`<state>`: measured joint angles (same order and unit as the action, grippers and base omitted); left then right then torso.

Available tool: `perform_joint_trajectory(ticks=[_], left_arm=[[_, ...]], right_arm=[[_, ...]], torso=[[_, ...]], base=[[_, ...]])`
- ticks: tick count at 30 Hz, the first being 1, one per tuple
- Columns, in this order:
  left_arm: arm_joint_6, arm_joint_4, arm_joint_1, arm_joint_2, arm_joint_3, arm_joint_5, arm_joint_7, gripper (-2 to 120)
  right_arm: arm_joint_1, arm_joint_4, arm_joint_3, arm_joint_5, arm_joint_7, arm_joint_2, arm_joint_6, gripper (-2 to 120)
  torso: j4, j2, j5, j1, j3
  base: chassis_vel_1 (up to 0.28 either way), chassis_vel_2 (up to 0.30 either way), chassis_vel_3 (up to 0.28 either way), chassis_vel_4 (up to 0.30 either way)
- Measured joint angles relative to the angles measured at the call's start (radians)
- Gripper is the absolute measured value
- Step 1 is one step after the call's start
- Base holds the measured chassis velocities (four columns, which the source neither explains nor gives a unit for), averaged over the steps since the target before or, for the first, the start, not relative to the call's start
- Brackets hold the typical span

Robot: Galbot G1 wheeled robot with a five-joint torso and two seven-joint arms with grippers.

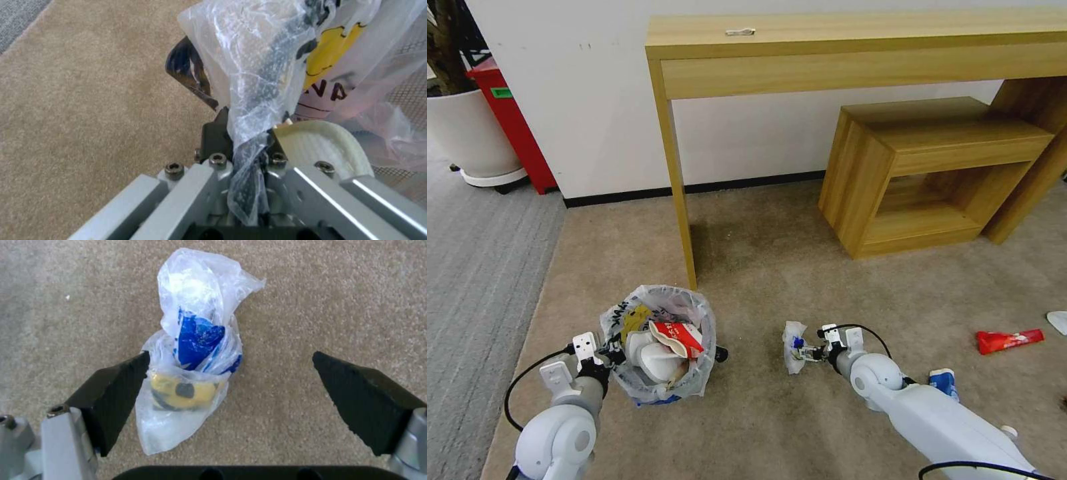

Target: Pick up the trash bin and place the garbage on the floor into it.

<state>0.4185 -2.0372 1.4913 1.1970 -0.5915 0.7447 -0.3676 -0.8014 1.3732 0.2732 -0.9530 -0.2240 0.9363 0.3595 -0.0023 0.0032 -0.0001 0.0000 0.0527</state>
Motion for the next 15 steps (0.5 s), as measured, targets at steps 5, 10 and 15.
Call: perform_joint_trajectory(ticks=[5,10,15], left_arm=[[-0.004,0.005,-0.001,0.0,0.0,0.0,0.0,0],[-0.008,0.009,-0.003,-0.003,0.001,0.0,0.0,0],[-0.008,0.01,-0.004,-0.005,0.003,0.002,0.0,0]], right_arm=[[-0.002,-0.003,0.0,0.007,0.0,0.002,-0.005,92],[-0.007,-0.004,0.0,0.015,0.003,0.004,-0.014,83],[0.001,-0.008,0.01,0.018,0.007,0.012,-0.018,83]], torso=[[0.0,0.0,0.0,0.0,0.0],[-0.0001,0.0,0.0001,0.0,0.0],[0.0,0.0,-0.0001,0.0,0.0]], base=[[0.0,0.0,0.0,0.0],[0.0,0.0,0.0,0.0],[0.0,0.0,0.0,0.0]])
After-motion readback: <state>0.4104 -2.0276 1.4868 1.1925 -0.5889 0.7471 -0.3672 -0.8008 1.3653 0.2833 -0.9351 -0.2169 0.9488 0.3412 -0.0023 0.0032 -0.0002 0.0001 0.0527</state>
